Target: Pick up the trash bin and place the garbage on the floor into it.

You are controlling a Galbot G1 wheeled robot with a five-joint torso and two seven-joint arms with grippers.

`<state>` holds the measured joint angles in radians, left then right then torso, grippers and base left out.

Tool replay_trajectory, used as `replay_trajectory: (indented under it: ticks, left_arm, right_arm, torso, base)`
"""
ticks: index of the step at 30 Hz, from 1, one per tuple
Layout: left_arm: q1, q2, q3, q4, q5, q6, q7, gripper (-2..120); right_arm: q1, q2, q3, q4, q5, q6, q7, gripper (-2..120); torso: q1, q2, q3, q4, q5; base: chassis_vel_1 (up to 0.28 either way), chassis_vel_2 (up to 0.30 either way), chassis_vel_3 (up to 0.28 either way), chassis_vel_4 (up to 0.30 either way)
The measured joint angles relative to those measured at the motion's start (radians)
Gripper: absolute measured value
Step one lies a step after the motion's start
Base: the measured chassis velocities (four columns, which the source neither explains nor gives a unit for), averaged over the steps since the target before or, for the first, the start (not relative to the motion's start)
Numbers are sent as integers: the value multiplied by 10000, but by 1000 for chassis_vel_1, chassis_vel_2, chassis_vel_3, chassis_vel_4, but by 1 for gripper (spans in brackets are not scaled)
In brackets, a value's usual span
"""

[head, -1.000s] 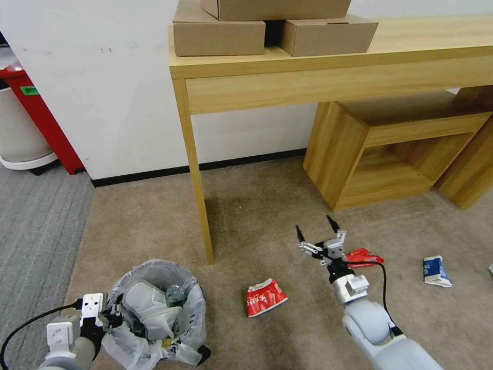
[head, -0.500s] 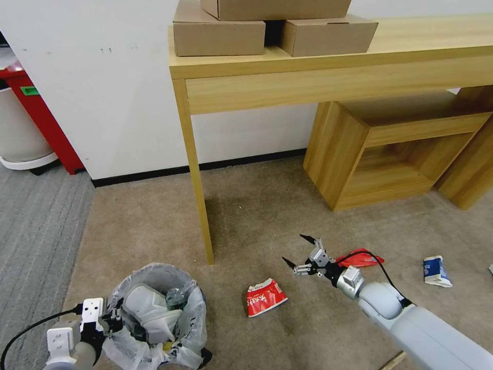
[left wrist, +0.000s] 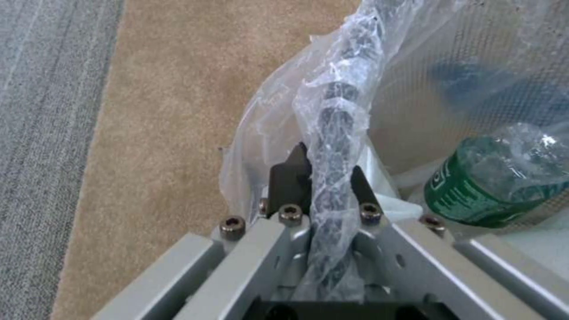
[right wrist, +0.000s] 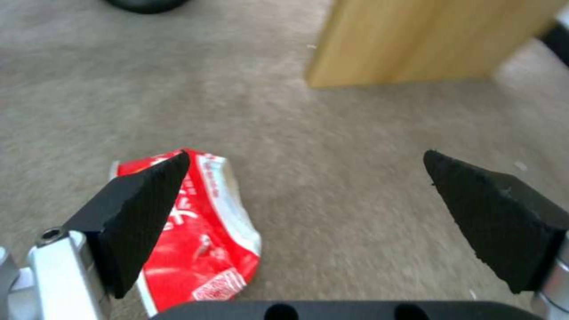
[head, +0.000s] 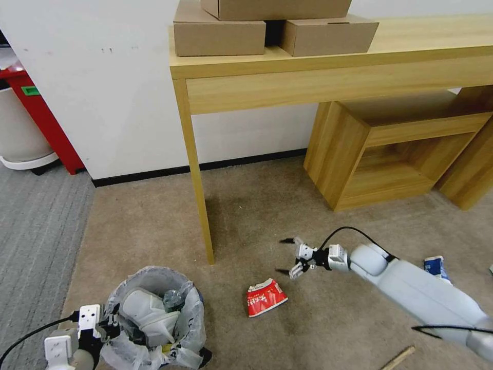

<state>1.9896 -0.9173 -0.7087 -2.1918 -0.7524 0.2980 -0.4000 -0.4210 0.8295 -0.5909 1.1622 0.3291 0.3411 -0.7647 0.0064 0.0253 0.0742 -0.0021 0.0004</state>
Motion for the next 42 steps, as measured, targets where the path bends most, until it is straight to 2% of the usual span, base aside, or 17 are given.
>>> replay_trajectory:
  ticks: [5, 9, 14, 21, 26, 30, 33, 37, 42]
  left_arm:
    - [-85, -173, 60, 76, 21, 5, -3, 0]
    - [-198, -290, 181, 81, 27, 35, -11, 0]
    - [-255, -402, 261, 127, 62, 48, -21, 0]
    - [-230, -778, 519, 361, 375, 64, 74, 0]
    - [-187, -804, 521, 397, 424, 68, 113, 0]
    - [-139, -740, 423, 159, 131, 157, 73, 0]
    - [-196, -503, 172, -464, -672, 167, -44, 0]
    - [-262, -266, -91, -836, -1196, 196, -308, 0]
    - [-248, -205, -177, -1065, -1501, 195, -388, 0]
  right_arm:
    - [582, 440, -545, -517, -1002, 295, -202, 100]
    - [744, 698, -592, -1022, -1877, 628, -275, 100]
    - [827, 891, -755, -1377, -2252, 863, -367, 100]
    - [579, 1687, -796, -2537, -2666, 1357, -482, 100]
    - [420, 1897, -768, -2773, -2757, 1416, -408, 100]
    - [158, 2020, -632, -2904, -2781, 1445, -200, 100]
    - [-209, 2015, -413, -2862, -2785, 1481, -73, 100]
    - [-464, 1970, -202, -2811, -2854, 1525, 35, 100]
    - [-524, 1901, -94, -2812, -2854, 1530, 106, 100]
  torso:
    - [0, 0, 0, 3, 3]
    - [0, 0, 0, 1, 0]
    - [-1, 0, -1, 0, 2]
    - [0, 0, 0, -2, -9]
    - [0, 0, 0, -2, -9]
    - [0, -1, 1, -2, -16]
    - [0, -1, 1, -4, -7]
    - [1, -1, 0, -5, -4]
    - [0, -1, 1, -3, -4]
  base:
    - [0, 0, 0, 0]
    - [0, 0, 0, 0]
    - [0, 0, 0, 0]
    - [0, 0, 0, 0]
    - [0, 0, 0, 0]
    - [0, 0, 0, 0]
    - [0, 0, 0, 0]
    - [0, 0, 0, 0]
    - [0, 0, 0, 0]
